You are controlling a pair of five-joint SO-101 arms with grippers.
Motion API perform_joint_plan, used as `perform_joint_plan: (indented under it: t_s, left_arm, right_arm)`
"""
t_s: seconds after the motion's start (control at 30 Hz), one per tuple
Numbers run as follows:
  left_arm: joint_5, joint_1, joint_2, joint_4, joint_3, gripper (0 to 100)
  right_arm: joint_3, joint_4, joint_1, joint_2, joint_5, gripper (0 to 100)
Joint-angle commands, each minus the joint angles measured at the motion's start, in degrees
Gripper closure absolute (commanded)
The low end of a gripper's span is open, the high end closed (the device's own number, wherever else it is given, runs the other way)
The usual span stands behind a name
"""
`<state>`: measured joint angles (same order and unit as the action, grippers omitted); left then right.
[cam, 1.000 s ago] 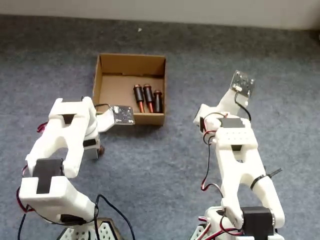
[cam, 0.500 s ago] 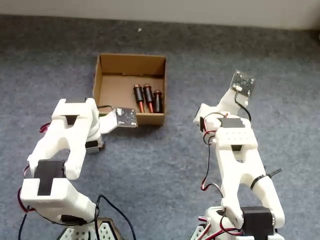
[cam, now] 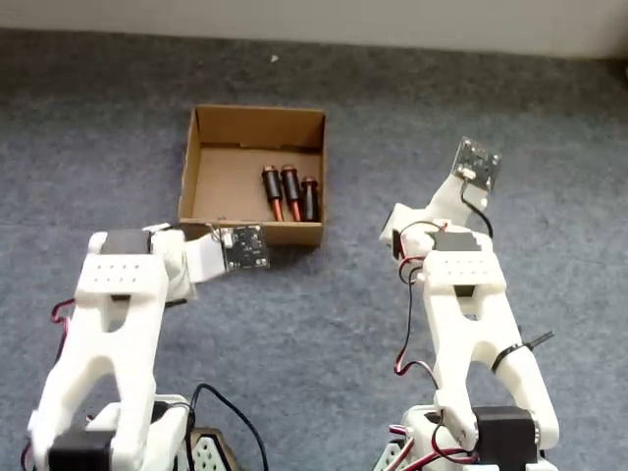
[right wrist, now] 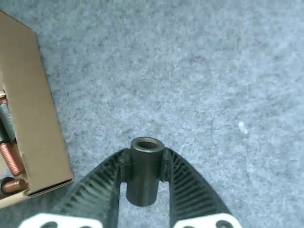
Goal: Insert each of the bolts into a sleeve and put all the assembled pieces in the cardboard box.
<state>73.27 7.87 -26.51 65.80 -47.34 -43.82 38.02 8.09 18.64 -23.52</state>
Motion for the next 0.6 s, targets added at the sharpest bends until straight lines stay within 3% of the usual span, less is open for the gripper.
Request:
perform_joint_plan:
  t_s: [0.0, 0.13, 0.3, 0.57]
  left_arm:
    - [-9.23, -2.68, -12.97, -1.32, -4.26, 99]
    - [-18.64, -4.35, -23.16, -2.55, -8.13, 99]
    - [-32.18, -4.44, -34.51, -7.56, -12.7, 99]
    - [-48.62, -4.53, -46.99, -8.18, -15.34, 99]
  right_arm:
    - [0.31, -1.01, -0.75, 3.03, 0.53, 99.4]
    - [0.31, -1.01, -0.66, 3.03, 1.05, 99.4]
    - [-2.33, 0.04, -0.48, 8.84, 8.09, 99.4]
    - [-9.45, -0.13, 2.51, 21.41, 8.88, 99.4]
